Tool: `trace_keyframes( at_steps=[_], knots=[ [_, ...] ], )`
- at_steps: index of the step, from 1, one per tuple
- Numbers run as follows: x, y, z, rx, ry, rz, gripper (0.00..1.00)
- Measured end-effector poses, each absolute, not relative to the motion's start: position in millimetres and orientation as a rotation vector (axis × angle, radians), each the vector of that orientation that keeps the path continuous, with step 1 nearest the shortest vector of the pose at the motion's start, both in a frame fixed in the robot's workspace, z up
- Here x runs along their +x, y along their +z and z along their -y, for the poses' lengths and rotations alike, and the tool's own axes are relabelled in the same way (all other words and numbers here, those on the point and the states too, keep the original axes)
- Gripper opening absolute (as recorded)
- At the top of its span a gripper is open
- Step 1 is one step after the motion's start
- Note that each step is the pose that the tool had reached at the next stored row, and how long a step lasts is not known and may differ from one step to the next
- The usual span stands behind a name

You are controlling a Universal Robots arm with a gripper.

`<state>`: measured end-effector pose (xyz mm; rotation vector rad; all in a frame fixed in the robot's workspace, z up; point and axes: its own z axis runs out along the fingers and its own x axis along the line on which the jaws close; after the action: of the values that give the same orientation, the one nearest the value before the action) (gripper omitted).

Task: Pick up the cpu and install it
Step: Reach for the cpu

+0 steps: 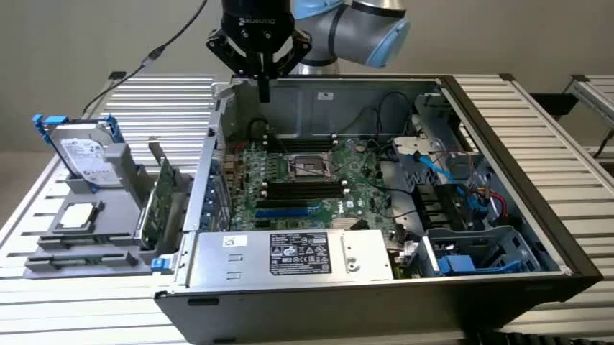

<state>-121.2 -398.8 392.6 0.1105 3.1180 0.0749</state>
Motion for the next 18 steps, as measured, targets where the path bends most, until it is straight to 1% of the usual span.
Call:
trace_keyframes(
  at_steps=[8, 18],
  knots=[
    [-121.9, 392.6, 399.0, 0.110, 0.075, -3.118, 0.11],
    [-166.9, 392.5, 408.3, 0.110, 0.076, -3.118, 0.11]
  ],
)
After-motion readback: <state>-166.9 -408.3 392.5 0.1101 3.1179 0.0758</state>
